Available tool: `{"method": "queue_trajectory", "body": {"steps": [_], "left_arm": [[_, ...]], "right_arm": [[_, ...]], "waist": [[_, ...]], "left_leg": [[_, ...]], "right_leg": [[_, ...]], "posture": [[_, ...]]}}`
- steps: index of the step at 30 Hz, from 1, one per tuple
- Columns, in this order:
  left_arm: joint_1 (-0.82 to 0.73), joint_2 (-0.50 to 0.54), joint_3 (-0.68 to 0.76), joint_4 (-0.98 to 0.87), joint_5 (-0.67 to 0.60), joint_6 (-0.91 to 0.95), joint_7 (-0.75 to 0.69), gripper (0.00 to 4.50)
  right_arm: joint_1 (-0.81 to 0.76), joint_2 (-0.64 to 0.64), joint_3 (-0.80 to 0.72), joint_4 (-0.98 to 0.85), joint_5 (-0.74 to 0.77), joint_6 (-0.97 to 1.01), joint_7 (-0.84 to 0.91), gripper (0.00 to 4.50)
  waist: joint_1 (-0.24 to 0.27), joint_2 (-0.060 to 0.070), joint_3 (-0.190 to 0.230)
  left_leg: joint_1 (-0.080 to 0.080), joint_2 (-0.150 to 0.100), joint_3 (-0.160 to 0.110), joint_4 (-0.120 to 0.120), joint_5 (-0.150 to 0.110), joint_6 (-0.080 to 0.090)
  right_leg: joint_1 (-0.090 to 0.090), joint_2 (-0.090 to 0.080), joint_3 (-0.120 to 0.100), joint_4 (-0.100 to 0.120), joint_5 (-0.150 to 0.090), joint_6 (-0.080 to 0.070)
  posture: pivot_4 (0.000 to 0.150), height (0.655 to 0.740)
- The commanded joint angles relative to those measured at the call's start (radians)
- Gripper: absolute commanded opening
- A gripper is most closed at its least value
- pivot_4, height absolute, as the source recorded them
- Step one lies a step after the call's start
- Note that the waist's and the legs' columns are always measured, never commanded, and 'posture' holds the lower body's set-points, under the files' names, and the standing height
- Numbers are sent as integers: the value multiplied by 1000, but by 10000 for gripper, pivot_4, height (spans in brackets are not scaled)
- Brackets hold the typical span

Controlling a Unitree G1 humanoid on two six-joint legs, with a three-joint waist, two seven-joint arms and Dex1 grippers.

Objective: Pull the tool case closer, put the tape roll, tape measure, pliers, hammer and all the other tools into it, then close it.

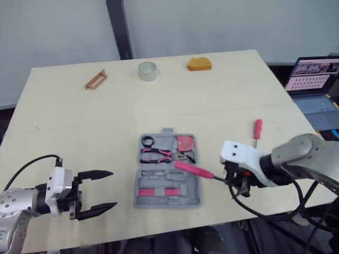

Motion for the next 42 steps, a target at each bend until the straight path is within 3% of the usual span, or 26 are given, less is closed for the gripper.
{"method": "queue_trajectory", "body": {"steps": [1, 8, 19, 32, 42], "left_arm": [[36, -2, 33, -34, -3, -16, -2, 45000], [100, -9, 59, -70, -4, -21, 5, 45000], [129, -34, 79, -57, 4, -28, 49, 45000], [178, -48, 104, 39, 32, -113, 14, 45000], [200, -51, 117, 56, 35, -143, 11, 45000]], "right_arm": [[-99, 33, 98, 17, -12, 3, 25, 584], [-260, 169, 299, 119, -37, 15, 17, 584], [-367, 350, 502, 311, -143, -52, 15, 584], [-392, 505, 552, 450, -207, -117, 53, 584], [-370, 545, 578, 473, -228, -149, 68, 584]], "waist": [[-3, 0, 0], [-21, 0, 0], [-25, 0, 0], [-26, -1, 0], [-27, -1, -1]], "left_leg": [[0, 0, 0, 0, 0, 0], [0, 0, 0, 0, 0, 0], [0, 0, 0, 0, 0, 0], [0, 0, 0, 0, 0, 0], [0, 0, 0, 0, 0, 0]], "right_leg": [[0, 0, 0, 0, 0, 0], [0, 0, 0, 1, 0, 0], [-1, -1, -2, 2, 0, 0], [-1, -1, -6, 3, 0, 0], [-1, -2, -7, 3, 0, 0]], "posture": [[1500, 7400], [1500, 7400], [1500, 7400], [1500, 7400], [1500, 7400]]}}
